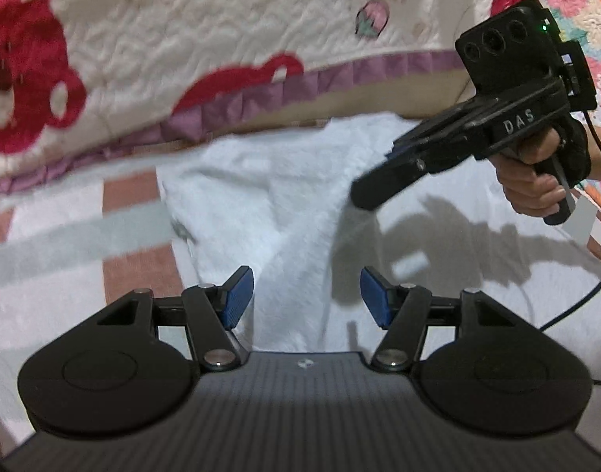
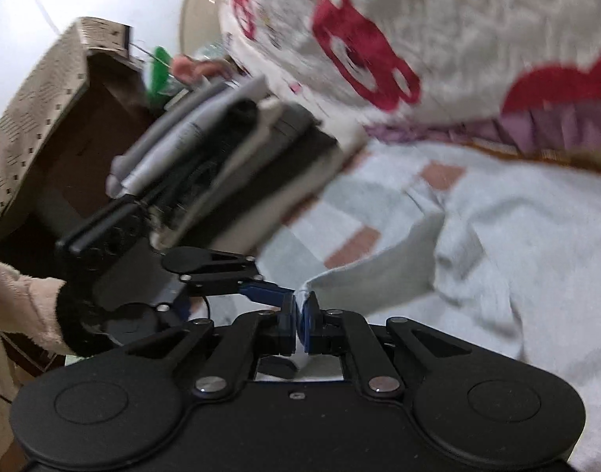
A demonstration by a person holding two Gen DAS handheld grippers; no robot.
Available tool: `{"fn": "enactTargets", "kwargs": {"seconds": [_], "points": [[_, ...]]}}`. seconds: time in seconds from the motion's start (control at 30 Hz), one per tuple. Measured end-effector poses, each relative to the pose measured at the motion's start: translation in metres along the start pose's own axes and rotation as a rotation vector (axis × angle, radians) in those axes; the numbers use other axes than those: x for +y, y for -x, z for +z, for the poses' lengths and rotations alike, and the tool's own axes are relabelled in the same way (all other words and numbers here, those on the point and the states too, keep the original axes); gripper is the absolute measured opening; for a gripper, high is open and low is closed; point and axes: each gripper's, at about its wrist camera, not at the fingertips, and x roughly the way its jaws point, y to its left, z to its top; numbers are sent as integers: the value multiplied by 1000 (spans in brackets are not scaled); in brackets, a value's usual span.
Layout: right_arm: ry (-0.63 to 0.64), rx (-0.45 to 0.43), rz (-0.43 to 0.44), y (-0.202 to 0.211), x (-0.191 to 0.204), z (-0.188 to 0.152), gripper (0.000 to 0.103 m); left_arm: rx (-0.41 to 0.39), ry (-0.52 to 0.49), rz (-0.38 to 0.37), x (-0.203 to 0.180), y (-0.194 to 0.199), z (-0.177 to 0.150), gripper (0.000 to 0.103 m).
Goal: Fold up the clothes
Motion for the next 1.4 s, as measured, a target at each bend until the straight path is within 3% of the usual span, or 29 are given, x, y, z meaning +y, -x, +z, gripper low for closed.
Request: {"fn": "enactTargets", "kwargs": {"seconds": [0.07,0.23,0.3,0.33,0.37,0.47,0.53,0.6,0.73,0.77,0.83,0.93,0.97,1.0,1.07,1.13,1.4], "points": [[27,-24,10,6,8,1,6,-38,-26,-4,-7,4,5,62],[67,-50,48,19,26,1,10,-37,-127,-32,-34,-9,9,65],[68,-11,65,20,30,-2,10,-22,-176,-11,-39,-18,5,51],[67,12,58,20,31,-4,11,-8,-190,4,-40,-21,3,27],[66,36,48,20,31,-6,12,16,-195,16,-40,-24,0,18],[-22,21,23,32,15,-16,12,33,-194,15,-37,-25,-5,11],[-74,-11,-15,42,2,-21,13,41,-198,8,-36,-24,-7,11],[-83,-6,-94,43,-9,-25,24,44,-205,7,-35,-21,-9,11],[-99,2,-253,45,-30,-32,32,63,-214,13,-35,-21,-16,11],[-103,4,-292,46,-36,-34,38,68,-215,17,-34,-21,-18,11],[-103,25,-299,35,-41,-35,45,73,-220,19,-34,-21,-21,11],[-141,-21,-333,37,-46,-39,55,67,-229,12,-34,-19,-24,11],[-155,-38,-345,38,-48,-40,54,59,-234,10,-35,-18,-25,11],[-168,-54,-357,39,-50,-41,42,51,-240,8,-36,-17,-26,11],[-196,-88,-381,41,-54,-44,5,28,-251,16,-38,-14,-28,11],[-223,-122,-405,43,-58,-46,5,2,-260,27,-40,-10,-30,11],[-332,-257,-499,51,-73,-56,10,71,-363,11,-57,-23,-46,11]]}}
